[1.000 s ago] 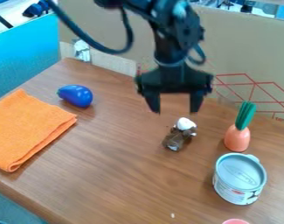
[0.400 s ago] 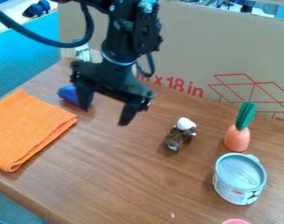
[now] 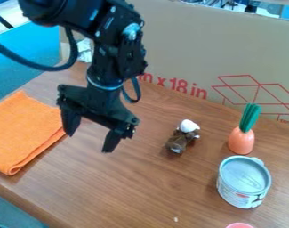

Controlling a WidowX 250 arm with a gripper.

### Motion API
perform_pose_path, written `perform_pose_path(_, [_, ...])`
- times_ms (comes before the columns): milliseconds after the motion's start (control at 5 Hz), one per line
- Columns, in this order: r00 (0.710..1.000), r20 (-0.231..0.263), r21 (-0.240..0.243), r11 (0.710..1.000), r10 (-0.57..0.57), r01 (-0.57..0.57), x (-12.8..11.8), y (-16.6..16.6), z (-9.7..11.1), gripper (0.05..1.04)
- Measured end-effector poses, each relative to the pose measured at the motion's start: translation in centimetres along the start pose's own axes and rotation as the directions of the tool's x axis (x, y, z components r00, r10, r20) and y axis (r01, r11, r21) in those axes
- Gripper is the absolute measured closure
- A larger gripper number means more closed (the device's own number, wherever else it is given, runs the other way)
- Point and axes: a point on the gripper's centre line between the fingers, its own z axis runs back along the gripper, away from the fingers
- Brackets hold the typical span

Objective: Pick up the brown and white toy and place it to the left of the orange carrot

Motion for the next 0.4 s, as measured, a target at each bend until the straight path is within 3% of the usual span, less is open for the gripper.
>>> perform_pose_path(200, [0.999,0.003,-0.107,0.994,-0.037,0.037,-0.36,-0.56,-1.15,0.081])
perform_pose_path(400, [0.999,0.035,-0.177,0.984,-0.018,0.024,-0.39,-0.53,-0.79,0.081])
